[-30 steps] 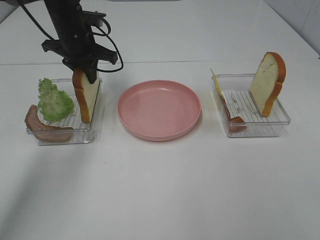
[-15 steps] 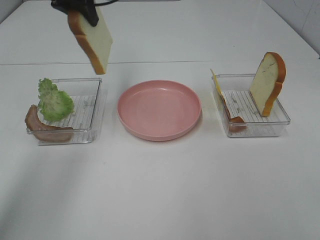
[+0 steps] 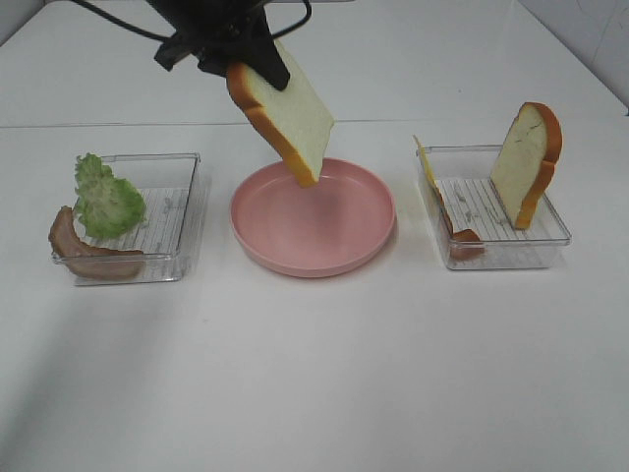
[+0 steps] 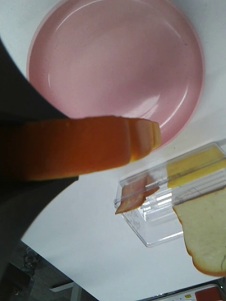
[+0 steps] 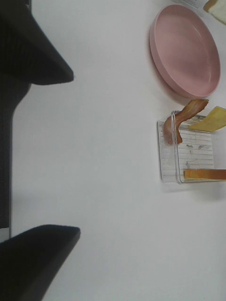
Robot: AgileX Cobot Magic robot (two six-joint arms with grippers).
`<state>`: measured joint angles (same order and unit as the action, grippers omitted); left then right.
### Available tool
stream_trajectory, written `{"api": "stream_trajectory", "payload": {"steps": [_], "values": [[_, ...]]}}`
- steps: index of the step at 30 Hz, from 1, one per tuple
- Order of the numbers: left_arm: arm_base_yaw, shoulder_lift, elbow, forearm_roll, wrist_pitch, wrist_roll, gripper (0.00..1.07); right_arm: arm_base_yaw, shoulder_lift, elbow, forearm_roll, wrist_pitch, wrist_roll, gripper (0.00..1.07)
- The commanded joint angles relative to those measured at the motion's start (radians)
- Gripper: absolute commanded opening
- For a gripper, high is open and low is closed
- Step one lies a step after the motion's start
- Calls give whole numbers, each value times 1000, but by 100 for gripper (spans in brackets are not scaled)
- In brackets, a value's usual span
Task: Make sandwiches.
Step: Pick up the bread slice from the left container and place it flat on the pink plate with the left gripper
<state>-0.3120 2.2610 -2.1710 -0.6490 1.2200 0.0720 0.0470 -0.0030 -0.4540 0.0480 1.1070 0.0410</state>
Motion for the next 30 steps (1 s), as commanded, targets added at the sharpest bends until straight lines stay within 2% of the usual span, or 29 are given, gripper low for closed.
{"api": "stream_trajectory", "payload": {"steps": [1, 7, 15, 21, 24, 30], "values": [[-2, 65, 4, -61, -42, 6, 0, -1, -22, 4, -1, -8, -8, 79], [-20, 116, 4, -79, -63, 28, 0, -1, -22, 4, -1, -8, -8, 79], [-61, 180, 4, -70, -206, 58, 0, -1, -22, 4, -1, -8, -8, 79], [-86, 231, 4, -64, -234, 42, 0, -1, -22, 4, -1, -8, -8, 79], [-95, 255, 4, -58, -232, 5, 0, -1, -22, 4, -1, -8, -8, 79], [-99, 271, 4, -45, -232, -9, 0, -1, -22, 4, -1, -8, -8, 79]]}}
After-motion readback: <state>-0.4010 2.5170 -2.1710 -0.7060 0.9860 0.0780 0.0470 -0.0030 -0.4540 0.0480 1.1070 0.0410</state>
